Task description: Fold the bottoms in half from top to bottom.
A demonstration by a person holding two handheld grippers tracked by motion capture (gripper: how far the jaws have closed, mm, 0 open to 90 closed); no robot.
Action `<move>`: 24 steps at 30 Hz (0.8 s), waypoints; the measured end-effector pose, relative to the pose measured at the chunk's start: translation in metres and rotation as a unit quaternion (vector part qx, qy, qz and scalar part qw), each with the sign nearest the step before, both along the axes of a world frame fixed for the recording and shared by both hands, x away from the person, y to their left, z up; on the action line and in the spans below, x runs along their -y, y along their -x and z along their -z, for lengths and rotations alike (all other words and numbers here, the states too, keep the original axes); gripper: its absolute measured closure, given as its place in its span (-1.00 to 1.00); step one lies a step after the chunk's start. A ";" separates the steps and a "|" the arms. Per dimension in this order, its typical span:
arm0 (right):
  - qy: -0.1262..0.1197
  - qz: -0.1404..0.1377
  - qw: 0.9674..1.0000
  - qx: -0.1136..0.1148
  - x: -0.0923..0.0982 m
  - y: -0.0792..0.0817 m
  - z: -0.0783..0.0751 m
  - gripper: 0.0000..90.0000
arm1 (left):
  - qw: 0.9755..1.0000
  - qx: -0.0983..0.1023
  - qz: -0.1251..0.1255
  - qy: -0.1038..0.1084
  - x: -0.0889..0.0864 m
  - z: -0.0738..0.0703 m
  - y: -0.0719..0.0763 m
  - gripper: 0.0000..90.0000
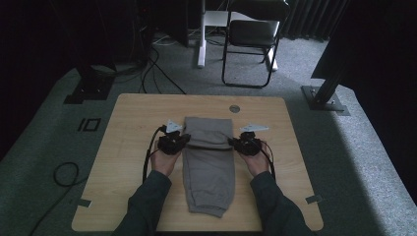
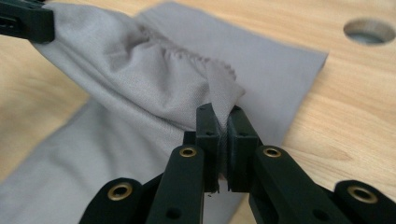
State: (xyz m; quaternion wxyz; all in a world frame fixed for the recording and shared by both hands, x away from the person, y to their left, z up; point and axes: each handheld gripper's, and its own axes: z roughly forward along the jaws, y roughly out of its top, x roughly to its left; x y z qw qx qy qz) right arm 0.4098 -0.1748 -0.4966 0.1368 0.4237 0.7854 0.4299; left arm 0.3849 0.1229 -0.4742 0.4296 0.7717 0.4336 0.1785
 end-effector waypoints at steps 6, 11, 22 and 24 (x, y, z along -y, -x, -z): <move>-0.003 -0.025 1.000 0.012 0.005 0.045 -0.003 0.90 | 1.000 -0.009 0.022 0.014 -0.007 0.012 0.039 0.96; 0.023 -0.037 0.999 -0.019 0.007 0.069 0.028 0.89 | 0.998 -0.050 0.030 -0.001 -0.006 0.051 0.057 0.95; 0.028 -0.039 0.996 -0.069 0.008 0.075 0.046 0.40 | 0.997 -0.068 0.032 0.002 -0.009 0.063 0.062 0.62; 0.016 -0.038 0.998 -0.056 0.013 0.076 0.038 0.32 | 0.998 -0.059 0.028 0.011 -0.013 0.055 0.060 0.53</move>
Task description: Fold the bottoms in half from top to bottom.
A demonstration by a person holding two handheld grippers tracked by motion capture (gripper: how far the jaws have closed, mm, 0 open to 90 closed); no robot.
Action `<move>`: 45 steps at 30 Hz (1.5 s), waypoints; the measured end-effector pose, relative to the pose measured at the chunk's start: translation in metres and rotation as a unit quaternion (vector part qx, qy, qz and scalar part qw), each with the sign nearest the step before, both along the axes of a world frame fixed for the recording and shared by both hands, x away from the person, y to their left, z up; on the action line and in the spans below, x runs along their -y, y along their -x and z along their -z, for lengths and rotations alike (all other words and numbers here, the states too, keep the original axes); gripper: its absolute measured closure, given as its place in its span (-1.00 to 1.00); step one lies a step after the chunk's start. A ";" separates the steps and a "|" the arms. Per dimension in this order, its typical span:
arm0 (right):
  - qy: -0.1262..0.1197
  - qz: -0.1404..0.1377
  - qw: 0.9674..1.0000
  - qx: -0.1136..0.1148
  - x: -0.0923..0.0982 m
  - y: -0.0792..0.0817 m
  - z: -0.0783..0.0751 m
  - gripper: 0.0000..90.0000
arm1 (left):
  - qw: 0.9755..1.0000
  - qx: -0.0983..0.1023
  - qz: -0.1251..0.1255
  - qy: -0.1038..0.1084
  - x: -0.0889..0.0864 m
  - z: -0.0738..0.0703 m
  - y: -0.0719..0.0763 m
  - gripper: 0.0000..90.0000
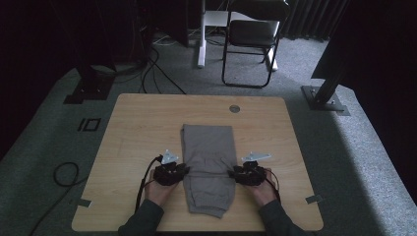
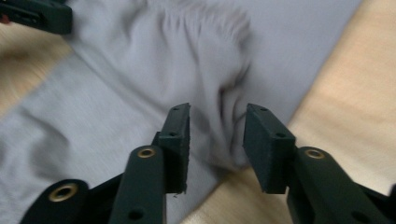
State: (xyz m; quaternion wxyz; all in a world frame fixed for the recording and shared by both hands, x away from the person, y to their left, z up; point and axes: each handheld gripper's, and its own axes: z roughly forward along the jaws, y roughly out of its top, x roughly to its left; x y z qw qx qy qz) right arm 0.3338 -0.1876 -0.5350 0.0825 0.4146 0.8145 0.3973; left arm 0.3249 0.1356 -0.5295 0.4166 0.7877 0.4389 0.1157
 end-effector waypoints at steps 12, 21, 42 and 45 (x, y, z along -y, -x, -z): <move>0.016 0.023 1.000 0.005 -0.006 -0.043 -0.015 0.81 | 0.999 -0.016 -0.016 -0.035 0.007 -0.005 -0.047 0.81; 0.044 0.011 0.999 -0.018 -0.025 -0.052 0.005 0.83 | 0.998 -0.022 0.008 -0.063 0.026 0.007 -0.047 0.77; -0.059 -0.083 0.993 -0.056 -0.009 -0.017 0.000 0.61 | 0.997 0.011 0.071 -0.039 0.022 0.008 0.011 0.54; -0.059 -0.081 0.994 -0.044 -0.008 -0.016 -0.003 0.55 | 0.996 0.012 0.073 -0.046 0.022 0.010 0.011 0.54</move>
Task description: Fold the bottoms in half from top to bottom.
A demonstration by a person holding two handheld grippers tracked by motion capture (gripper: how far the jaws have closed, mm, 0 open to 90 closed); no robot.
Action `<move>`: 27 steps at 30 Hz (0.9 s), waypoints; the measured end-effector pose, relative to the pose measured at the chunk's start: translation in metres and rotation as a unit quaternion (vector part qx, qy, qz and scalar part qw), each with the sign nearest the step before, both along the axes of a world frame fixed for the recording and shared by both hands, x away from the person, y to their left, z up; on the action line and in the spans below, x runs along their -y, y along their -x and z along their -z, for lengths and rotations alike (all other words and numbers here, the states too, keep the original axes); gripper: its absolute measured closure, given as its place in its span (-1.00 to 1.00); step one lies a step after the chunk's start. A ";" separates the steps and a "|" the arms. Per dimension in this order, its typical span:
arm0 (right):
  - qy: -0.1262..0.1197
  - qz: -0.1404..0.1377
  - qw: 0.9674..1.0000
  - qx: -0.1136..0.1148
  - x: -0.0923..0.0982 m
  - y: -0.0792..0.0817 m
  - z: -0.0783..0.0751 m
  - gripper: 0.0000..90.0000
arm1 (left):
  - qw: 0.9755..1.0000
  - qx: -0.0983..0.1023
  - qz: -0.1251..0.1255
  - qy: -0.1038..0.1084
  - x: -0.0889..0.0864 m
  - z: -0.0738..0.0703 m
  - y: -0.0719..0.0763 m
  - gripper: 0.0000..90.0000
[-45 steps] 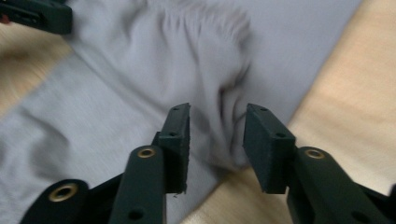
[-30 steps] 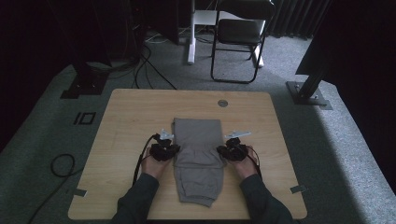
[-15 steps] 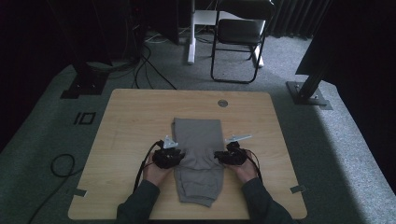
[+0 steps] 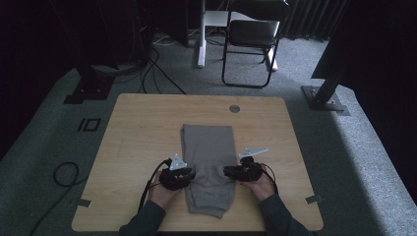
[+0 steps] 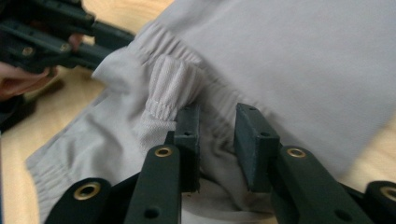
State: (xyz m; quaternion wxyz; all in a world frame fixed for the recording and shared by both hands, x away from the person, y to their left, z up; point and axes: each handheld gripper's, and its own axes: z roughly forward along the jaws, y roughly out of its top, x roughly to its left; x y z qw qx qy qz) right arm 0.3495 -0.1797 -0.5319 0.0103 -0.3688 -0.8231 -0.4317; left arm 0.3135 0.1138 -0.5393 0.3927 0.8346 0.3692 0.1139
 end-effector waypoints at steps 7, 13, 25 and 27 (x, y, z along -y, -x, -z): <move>0.047 0.068 0.997 0.009 0.005 -0.019 0.001 0.72 | 1.000 -0.001 -0.007 -0.005 -0.003 0.002 -0.005 0.51; 0.085 0.073 0.994 0.013 -0.007 -0.023 0.011 0.77 | 1.000 0.003 -0.030 -0.009 -0.003 -0.001 -0.024 0.51; 0.078 0.057 0.995 0.004 -0.015 -0.022 0.011 0.75 | 1.000 -0.018 -0.022 -0.005 0.000 0.004 -0.027 0.51; 0.067 0.052 0.996 -0.005 -0.014 -0.021 0.011 0.73 | 1.000 -0.016 -0.017 0.003 -0.001 0.005 -0.022 0.51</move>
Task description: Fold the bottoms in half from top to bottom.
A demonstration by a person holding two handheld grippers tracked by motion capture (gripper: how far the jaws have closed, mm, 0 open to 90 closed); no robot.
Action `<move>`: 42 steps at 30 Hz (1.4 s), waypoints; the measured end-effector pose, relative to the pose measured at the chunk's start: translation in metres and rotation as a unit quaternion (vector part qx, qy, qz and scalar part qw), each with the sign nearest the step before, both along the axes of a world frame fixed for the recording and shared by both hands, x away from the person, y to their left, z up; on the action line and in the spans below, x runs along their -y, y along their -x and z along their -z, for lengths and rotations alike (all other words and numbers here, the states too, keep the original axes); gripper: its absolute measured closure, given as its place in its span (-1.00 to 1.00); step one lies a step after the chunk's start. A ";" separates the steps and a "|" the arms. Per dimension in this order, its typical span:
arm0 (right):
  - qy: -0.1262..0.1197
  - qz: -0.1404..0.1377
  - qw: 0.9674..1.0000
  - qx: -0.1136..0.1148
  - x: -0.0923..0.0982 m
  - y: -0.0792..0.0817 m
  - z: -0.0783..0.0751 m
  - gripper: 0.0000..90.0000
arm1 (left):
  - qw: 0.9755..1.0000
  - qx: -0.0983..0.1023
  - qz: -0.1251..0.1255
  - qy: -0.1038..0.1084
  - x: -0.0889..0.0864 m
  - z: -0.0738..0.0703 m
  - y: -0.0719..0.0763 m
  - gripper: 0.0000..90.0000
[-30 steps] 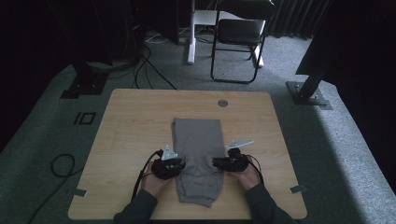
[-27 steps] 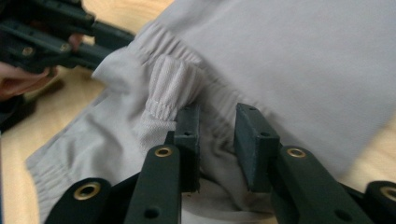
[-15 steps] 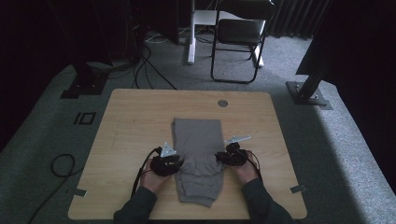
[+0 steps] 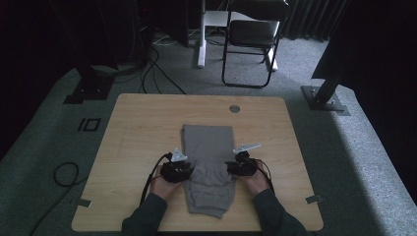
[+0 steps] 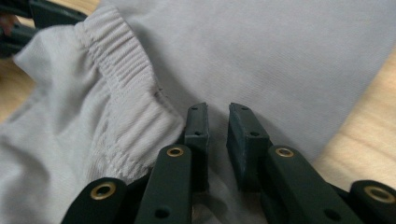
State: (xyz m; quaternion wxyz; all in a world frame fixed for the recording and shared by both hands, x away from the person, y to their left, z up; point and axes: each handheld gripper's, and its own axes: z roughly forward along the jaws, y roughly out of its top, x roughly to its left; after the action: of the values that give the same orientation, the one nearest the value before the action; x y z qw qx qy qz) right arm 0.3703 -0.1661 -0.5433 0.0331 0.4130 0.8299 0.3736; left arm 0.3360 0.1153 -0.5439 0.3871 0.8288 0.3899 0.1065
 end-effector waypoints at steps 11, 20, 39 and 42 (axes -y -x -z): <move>-0.016 -0.007 1.000 -0.008 0.007 0.004 0.002 0.70 | 1.000 0.023 -0.017 -0.005 -0.020 -0.010 0.015 0.45; -0.009 -0.006 1.000 -0.003 0.005 0.005 0.001 0.70 | 0.999 0.016 -0.045 0.014 -0.024 -0.017 -0.006 0.46; -0.025 -0.018 0.999 -0.017 0.004 0.009 0.003 0.69 | 1.000 -0.007 -0.009 -0.014 0.010 -0.003 -0.011 0.48; -0.043 -0.025 0.998 -0.032 0.006 0.014 0.003 0.69 | 1.000 -0.007 -0.001 0.008 0.006 -0.004 0.000 0.47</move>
State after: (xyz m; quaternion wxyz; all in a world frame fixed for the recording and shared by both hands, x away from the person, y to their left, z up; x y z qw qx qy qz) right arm 0.3566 -0.1718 -0.5465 -0.0208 0.4047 0.8237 0.3966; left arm 0.3361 0.1094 -0.5401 0.3904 0.8263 0.3941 0.0975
